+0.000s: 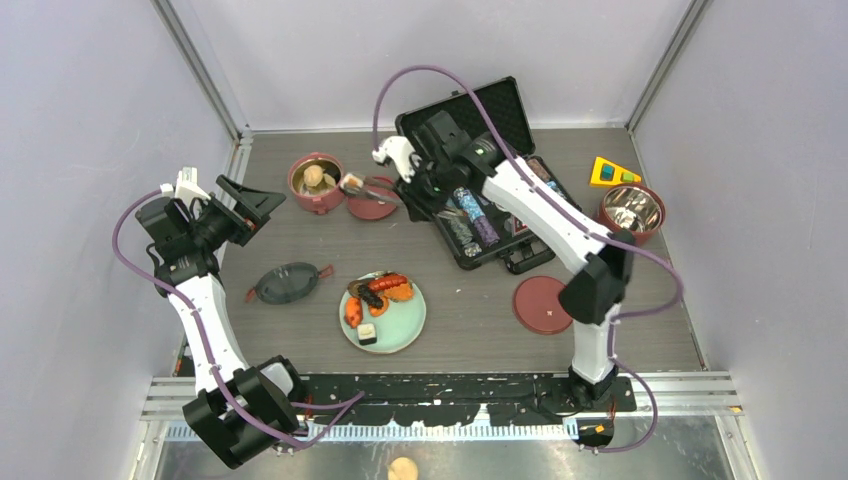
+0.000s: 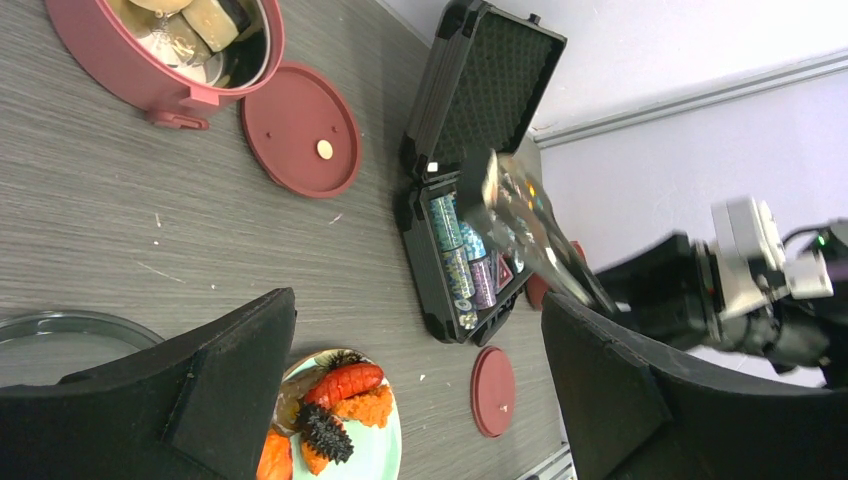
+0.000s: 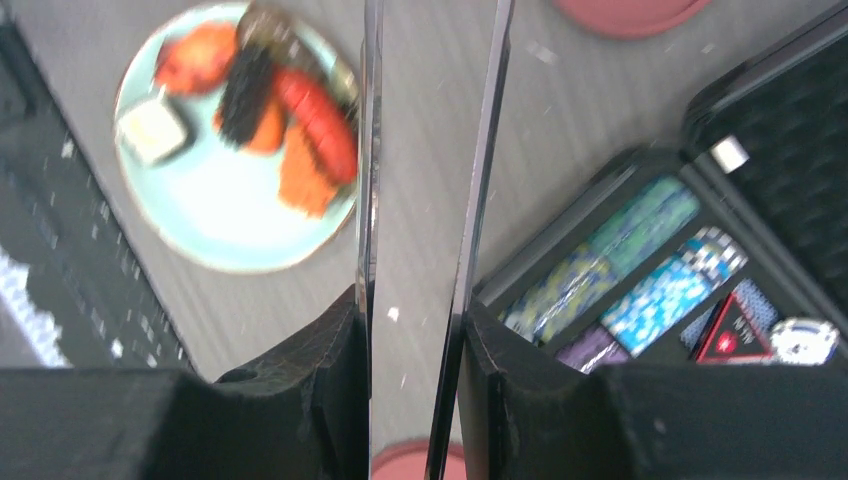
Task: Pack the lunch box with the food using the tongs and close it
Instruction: Place the fake food in the packing box.
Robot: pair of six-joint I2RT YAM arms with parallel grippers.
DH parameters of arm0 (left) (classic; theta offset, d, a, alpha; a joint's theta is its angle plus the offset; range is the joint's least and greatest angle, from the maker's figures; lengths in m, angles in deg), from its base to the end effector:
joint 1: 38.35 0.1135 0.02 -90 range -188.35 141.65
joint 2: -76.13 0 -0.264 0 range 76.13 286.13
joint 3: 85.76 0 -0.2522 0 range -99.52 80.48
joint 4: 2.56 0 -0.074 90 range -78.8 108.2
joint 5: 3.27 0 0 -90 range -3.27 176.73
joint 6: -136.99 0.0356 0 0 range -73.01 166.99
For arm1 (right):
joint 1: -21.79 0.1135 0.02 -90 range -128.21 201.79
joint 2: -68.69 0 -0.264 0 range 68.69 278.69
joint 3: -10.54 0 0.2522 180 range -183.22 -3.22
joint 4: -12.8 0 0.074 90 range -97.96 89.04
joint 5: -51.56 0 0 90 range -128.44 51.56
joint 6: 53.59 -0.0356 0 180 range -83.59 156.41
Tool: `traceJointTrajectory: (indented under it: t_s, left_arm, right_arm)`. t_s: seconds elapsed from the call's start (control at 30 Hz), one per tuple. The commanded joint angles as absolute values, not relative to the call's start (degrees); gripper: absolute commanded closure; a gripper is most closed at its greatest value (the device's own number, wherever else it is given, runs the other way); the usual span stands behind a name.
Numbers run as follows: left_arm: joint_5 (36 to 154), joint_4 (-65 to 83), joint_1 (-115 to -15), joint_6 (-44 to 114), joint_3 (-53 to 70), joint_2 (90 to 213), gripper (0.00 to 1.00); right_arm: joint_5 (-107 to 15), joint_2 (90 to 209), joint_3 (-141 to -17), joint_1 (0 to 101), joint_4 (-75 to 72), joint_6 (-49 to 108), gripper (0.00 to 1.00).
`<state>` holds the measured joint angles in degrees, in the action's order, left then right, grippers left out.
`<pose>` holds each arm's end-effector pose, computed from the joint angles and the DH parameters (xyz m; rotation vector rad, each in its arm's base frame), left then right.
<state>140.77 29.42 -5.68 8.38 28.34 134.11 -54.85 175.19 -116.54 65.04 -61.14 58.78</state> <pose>0.1978 0.0926 0.3334 -0.5763 1.8461 -0.9968 0.2813 0.2784 0.3685 -1.4651 2.0508 0.5080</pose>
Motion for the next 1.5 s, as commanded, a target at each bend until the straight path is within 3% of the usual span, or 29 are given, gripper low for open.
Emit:
traceJointTrajectory:
  t_s: [0.0,0.27,1.47]
  left_arm:
    - [141.7,26.9,-5.3,8.0,27.5,134.0,0.05]
    - [142.0,26.9,-5.1,7.7,27.2,134.6,0.05]
    - [144.1,24.8,-4.8,5.6,27.6,135.9,0.05]
  right_arm:
    - [-53.9,184.0,-129.4,65.2,-53.2,52.3,0.74]
    - [-54.8,202.6,-150.0,65.3,-49.6,45.5,0.74]
    - [-53.7,219.3,-156.7,68.6,-38.5,42.6,0.69]
